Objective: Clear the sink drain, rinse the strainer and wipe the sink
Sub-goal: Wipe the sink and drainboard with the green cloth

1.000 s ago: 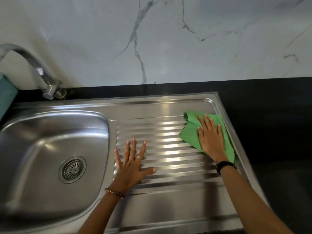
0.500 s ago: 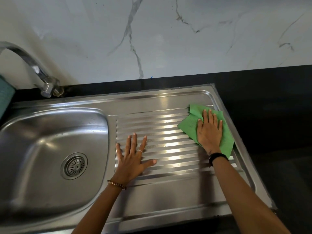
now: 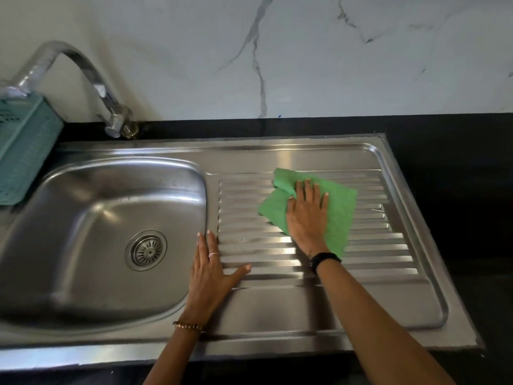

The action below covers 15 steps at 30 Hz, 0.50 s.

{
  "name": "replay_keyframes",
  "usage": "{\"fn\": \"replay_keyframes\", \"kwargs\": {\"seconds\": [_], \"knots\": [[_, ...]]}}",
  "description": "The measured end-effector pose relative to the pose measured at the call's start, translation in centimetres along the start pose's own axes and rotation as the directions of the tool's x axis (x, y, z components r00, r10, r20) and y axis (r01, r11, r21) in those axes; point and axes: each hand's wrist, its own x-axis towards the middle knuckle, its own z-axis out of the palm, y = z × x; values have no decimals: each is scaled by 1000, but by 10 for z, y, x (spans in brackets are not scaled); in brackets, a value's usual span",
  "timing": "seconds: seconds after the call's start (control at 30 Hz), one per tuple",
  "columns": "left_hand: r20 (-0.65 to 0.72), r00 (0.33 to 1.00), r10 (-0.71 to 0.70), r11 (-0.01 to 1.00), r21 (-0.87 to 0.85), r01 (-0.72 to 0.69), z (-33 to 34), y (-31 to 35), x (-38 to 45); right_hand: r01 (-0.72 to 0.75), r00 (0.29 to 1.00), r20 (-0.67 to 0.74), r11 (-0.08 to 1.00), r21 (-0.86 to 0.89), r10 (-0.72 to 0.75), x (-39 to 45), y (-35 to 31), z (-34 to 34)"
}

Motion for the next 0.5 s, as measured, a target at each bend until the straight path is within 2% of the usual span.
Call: {"fn": "replay_keyframes", "kwargs": {"seconds": [0.13, 0.27, 0.37, 0.5], "knots": [[-18, 1000, 3, 1000, 27, -2, 0, 3, 4, 202, 976, 75, 979, 27, -204, -3, -72, 18], [-19, 1000, 25, 1000, -10, -25, 1, -2, 6, 398, 909, 132, 917, 10, -396, -5, -127, 36], [-66, 995, 76, 997, -22, -77, 2, -2, 4, 542, 831, 184, 839, -57, -525, -6, -138, 41], [-97, 991, 91, 996, 16, -90, 1, 1, 0, 647, 751, 225, 760, -65, -620, -17, -126, 36]]}}
